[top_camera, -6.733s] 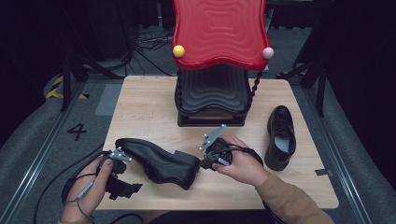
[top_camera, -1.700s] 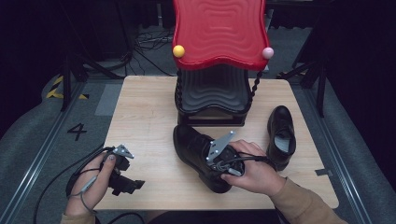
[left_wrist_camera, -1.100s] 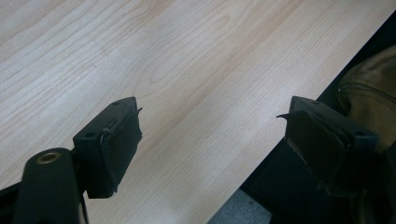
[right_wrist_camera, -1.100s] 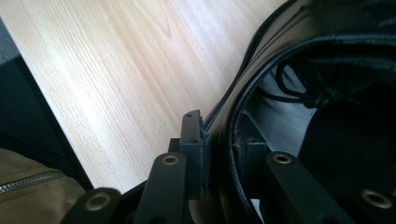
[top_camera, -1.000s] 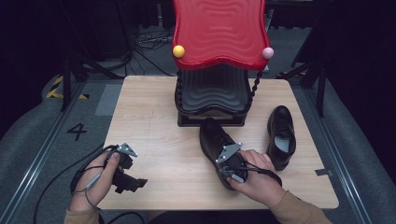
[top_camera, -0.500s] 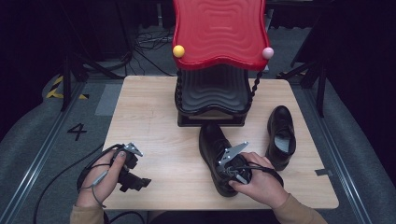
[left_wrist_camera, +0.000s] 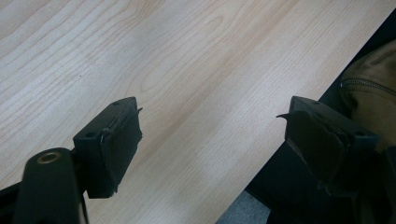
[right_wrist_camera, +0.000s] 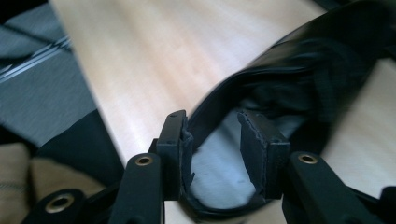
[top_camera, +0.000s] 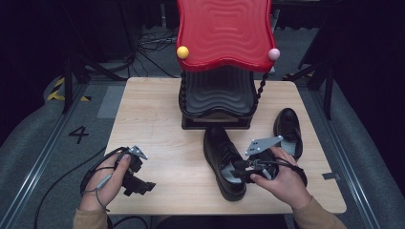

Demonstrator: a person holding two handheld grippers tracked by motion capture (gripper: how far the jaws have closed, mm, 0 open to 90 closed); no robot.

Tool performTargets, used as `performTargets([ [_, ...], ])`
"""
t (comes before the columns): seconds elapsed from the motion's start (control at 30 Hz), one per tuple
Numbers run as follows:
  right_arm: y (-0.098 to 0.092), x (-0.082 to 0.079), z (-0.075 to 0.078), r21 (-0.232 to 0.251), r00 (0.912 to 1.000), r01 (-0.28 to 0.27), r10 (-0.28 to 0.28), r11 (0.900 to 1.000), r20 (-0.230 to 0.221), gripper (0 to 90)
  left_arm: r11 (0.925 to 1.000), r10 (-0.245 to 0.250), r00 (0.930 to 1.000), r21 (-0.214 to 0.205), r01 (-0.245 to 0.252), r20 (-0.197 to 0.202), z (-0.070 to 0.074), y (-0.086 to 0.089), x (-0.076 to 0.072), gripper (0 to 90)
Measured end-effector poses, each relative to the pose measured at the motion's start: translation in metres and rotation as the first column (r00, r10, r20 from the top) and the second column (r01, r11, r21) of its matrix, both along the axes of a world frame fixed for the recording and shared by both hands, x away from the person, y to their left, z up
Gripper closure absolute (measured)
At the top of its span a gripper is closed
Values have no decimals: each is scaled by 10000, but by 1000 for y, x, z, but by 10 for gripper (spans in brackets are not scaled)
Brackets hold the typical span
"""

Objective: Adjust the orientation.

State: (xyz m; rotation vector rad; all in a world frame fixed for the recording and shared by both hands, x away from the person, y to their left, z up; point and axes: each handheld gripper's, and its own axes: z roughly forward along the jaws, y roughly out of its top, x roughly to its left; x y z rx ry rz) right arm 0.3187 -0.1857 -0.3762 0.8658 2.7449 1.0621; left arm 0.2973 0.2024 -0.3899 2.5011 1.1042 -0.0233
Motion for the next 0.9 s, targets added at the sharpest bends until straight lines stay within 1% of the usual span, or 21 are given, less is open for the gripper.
performTargets([
  [0.07, -3, 2, 2, 30, 9999, 109, -109, 9999, 45, 628, 10000, -64, 10000, 6, 64, 49, 1, 0, 0, 190],
  [0.13, -15, 7, 5, 144, 9983, 555, -557, 9984, 155, 621, 10000, -26, 10000, -3, 26, 63, 1, -1, 0, 190],
  [0.17, -20, 10, 7, 169, 9971, 745, -747, 9971, 140, 613, 10000, -49, 10000, 14, 49, 37, 1, -1, -1, 191],
  [0.23, -32, 16, 8, 139, 9928, 1194, -1196, 9927, 118, 609, 10000, -47, 10000, 21, 47, -41, 0, -1, -1, 191],
  [0.3, -42, 20, 8, 203, 9864, 1633, -1636, 9864, 138, 603, 10000, 2, 10000, 28, -2, -18, 0, 0, -2, 190],
  [0.37, -56, 27, 9, 258, 9753, 2194, -2199, 9753, 202, 592, 10000, 26, 10000, 9, -26, 20, 1, 1, -2, 190],
  [0.43, -69, 33, 9, 353, 9579, 2854, -2863, 9578, 235, 580, 10000, -19, 10000, 44, 19, 35, 1, 1, -2, 190],
  [0.5, -81, 38, 9, 456, 9424, 3315, -3330, 9424, 307, 571, 10000, 29, 10000, 20, -29, -16, 0, 1, -2, 190],
  [0.53, -86, 41, 9, 487, 9325, 3582, -3598, 9324, 301, 567, 10000, 14, 10000, 32, -14, -27, 0, 1, -2, 190],
  [0.6, -96, 45, 7, 454, 9152, 3997, -4014, 9155, 363, 559, 10000, 18, 10000, 30, -18, -61, -1, 0, -2, 190],
  [0.7, -109, 51, 3, 447, 8970, 4394, -4409, 8972, 310, 552, 10000, 16, 10000, 25, -15, -84, -1, 0, -1, 190],
  [0.73, -114, 54, 0, 422, 8895, 4551, -4562, 8895, 241, 550, 10000, -33, 10000, 55, 33, -18, -1, -1, -1, 190],
  [0.77, -117, 55, -1, 373, 8820, 4699, -4708, 8819, 193, 547, 10000, 10, 10000, 32, -10, -35, -1, -1, -1, 190],
  [0.87, -126, 60, -7, 136, 8657, 5003, -5004, 8658, 82, 537, 10000, -45, 10000, 63, 46, -78, -2, -1, 0, 190],
  [0.9, -130, 62, -9, 76, 8579, 5138, -5138, 8579, -13, 533, 10000, -31, 10000, 71, 31, -83, -2, -1, 0, 190],
])
